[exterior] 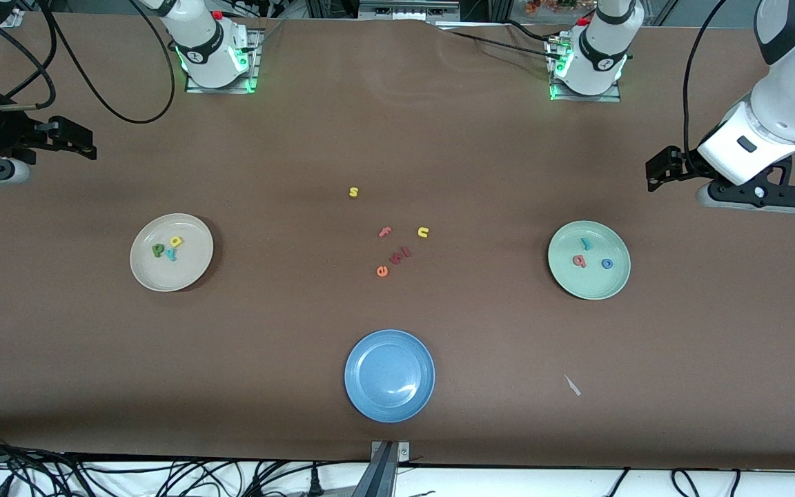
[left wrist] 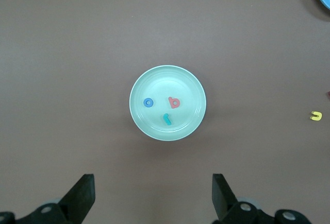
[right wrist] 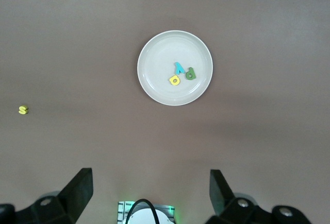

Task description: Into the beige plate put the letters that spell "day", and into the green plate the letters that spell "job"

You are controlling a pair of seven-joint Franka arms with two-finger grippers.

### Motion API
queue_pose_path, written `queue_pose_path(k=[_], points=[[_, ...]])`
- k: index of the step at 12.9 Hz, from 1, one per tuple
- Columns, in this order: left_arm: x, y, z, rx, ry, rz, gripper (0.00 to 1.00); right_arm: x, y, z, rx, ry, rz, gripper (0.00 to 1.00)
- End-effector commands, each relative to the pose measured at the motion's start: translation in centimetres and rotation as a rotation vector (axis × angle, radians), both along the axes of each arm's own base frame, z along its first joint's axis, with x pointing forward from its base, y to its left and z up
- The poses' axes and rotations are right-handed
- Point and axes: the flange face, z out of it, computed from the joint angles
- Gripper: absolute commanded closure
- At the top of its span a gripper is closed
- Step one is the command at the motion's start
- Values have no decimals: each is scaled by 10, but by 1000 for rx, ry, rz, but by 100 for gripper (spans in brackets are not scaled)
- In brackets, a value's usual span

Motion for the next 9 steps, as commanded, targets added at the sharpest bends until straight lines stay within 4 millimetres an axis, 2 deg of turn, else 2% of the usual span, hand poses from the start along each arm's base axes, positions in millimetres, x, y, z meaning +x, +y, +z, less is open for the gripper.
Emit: queue_pose_path(k=[1,9], points=[[2,3,5,-28,7,-13,0,0,0,4,-17,4,-10,0],[-2,3,8,-35,20,-11,0,0,1,4,-19,4,-9,0]])
